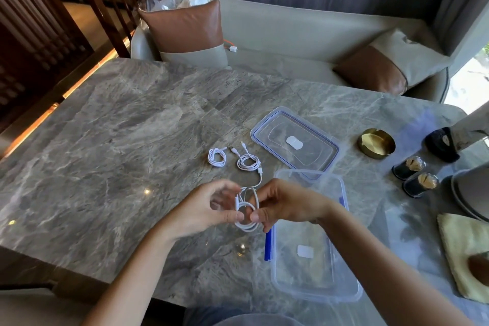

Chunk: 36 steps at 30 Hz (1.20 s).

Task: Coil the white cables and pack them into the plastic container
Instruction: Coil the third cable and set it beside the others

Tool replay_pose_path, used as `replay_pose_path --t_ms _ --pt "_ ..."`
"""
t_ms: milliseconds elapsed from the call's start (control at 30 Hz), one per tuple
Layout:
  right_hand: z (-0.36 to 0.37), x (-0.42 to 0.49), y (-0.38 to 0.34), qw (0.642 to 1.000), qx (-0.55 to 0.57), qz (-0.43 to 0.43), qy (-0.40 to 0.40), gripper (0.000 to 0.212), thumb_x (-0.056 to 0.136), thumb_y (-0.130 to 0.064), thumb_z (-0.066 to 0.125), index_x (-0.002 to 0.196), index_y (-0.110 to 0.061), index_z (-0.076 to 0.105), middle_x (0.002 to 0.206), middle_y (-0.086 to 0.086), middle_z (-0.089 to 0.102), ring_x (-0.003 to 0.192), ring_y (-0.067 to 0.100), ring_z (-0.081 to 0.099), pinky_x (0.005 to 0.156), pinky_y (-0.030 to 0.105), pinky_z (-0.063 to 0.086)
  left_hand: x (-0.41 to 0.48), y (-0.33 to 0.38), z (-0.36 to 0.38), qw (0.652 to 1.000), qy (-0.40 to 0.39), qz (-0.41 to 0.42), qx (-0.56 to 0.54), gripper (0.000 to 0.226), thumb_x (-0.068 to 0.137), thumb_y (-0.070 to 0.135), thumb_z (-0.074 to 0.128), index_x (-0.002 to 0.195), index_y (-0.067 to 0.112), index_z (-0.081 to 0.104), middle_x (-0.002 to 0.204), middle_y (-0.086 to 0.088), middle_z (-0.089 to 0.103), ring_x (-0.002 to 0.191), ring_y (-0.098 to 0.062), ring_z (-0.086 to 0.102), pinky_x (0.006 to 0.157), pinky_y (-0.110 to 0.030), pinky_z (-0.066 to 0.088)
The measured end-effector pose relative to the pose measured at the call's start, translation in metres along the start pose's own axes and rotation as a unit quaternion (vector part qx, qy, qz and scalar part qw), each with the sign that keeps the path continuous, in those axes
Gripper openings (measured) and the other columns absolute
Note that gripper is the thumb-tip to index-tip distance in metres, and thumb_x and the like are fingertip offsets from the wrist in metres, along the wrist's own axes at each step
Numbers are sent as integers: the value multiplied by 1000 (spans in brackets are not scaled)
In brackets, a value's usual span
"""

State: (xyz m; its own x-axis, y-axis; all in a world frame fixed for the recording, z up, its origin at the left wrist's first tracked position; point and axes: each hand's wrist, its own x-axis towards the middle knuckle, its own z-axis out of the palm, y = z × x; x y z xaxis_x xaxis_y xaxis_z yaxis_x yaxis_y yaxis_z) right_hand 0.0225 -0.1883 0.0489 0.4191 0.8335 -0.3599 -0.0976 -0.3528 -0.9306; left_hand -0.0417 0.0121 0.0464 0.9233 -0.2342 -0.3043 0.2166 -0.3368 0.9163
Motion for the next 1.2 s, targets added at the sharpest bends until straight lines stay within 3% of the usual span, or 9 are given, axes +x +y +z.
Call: replay_pose_path --t_ms 67,133,267,467,633,867,1033,1100,1200 --pt "-5 -1 -4 999 19 11 -39 11 88 -4 61 95 -4 68 79 7 63 70 20 59 69 23 56 -2 1 -1 998 -4 39 41 77 70 32 75 136 38 36 143 16 39 127 7 39 101 -20 34" --pt "-7 -1 -7 997 37 15 -73 15 88 -1 59 88 -13 68 77 7 61 66 12 60 69 22 56 -2 7 0 992 -49 91 67 78 73 31 75 139 38 34 151 20 24 137 11 19 109 -12 22" --pt "-12 -1 -8 995 56 28 -81 22 87 2 59 85 -17 69 72 -6 67 66 9 61 67 19 55 6 6 4 994 -4 79 77 33 68 22 81 95 28 65 96 13 66 96 4 59 88 -15 41" --pt "-20 0 2 986 162 6 40 14 88 2 57 88 -9 65 75 -1 66 66 8 65 76 25 59 9 -5 12 982 151 85 78 15 80 28 69 66 24 66 52 8 54 52 -4 46 54 -23 36" --pt "-12 3 7 962 262 -15 81 18 87 1 57 84 -12 69 71 -1 69 68 6 66 70 21 58 10 -1 26 974 194 67 -100 31 90 10 54 68 26 70 51 6 60 51 -5 54 49 -17 46" --pt "13 17 18 900 394 -40 180 21 86 3 55 84 -9 73 66 3 68 64 8 67 64 19 58 13 3 53 940 248 27 -231 22 91 25 52 87 29 74 80 13 74 72 1 58 59 -12 45" --pt "26 21 17 872 429 -56 228 19 88 -2 58 107 -1 62 84 9 71 72 12 71 67 21 59 20 9 54 878 275 -22 -391 23 91 24 51 87 17 72 89 0 73 81 -13 59 72 -26 41" --pt "26 20 15 881 390 -40 266 15 91 -19 57 92 -5 63 82 11 69 64 12 70 60 22 58 24 14 50 844 300 -50 -442 21 93 24 50 84 19 68 78 5 67 72 -9 52 63 -22 36" --pt "32 18 18 933 306 73 174 63 94 -56 30 74 -12 71 72 9 71 57 15 68 52 23 55 28 20 43 818 318 -62 -475 20 94 25 48 84 21 65 69 14 67 66 -2 53 59 -18 35"
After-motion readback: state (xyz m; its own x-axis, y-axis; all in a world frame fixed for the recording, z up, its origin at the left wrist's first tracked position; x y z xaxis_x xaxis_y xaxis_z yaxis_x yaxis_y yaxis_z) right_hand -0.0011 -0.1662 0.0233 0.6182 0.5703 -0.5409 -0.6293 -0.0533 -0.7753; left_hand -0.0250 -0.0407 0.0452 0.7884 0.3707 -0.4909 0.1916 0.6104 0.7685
